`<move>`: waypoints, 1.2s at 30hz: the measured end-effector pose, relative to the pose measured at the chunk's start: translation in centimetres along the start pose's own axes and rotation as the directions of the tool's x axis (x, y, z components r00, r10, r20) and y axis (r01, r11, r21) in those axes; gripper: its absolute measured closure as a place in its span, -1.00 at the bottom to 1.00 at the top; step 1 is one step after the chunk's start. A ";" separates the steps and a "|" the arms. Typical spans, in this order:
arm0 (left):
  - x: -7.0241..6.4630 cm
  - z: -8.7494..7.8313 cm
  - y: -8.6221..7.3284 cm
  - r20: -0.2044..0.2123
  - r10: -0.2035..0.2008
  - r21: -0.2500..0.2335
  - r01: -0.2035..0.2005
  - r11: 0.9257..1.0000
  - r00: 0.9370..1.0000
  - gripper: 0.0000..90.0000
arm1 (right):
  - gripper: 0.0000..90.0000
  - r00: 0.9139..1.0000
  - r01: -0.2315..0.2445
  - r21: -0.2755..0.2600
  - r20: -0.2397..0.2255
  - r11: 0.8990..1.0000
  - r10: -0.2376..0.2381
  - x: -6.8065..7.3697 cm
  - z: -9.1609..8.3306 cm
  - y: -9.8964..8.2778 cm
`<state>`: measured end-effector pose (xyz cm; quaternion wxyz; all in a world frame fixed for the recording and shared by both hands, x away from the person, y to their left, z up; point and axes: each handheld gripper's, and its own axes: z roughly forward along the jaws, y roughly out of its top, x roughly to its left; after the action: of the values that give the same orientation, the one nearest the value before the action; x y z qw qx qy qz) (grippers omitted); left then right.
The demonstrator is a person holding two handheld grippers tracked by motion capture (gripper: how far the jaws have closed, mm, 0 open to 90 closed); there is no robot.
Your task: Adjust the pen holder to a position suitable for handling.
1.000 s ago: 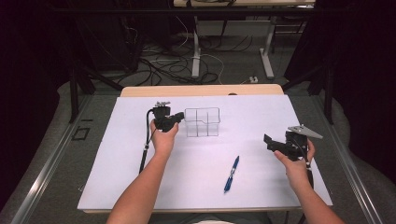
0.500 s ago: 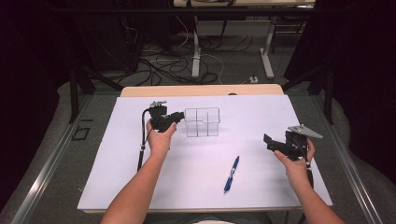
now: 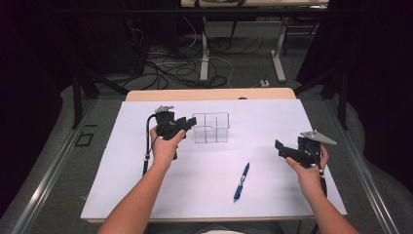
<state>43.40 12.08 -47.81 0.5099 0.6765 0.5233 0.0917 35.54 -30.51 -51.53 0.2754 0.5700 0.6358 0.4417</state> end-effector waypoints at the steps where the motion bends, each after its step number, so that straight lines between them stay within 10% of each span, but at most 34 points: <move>1: -0.2 0.0 0.0 0.012 -0.001 -0.008 0.001 1.000 1.000 -0.01 | -0.82 1.000 -0.001 -0.001 0.000 1.000 0.001 0.0 0.0 0.0; 16: -2.3 -1.2 -0.7 -0.019 0.143 0.056 -0.142 0.988 0.989 -0.35 | -0.82 1.000 0.006 0.007 -0.008 1.000 -0.006 0.1 0.1 0.1; 36: -3.9 -0.8 -2.2 0.068 0.091 0.150 -0.100 0.984 0.994 -0.66 | -0.82 1.000 0.012 -0.001 -0.003 1.000 -0.012 0.0 0.2 0.0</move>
<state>39.85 9.30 -47.58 0.4672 0.7405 0.4800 0.0552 35.66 -30.42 -51.63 0.2775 0.5654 0.6392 0.4413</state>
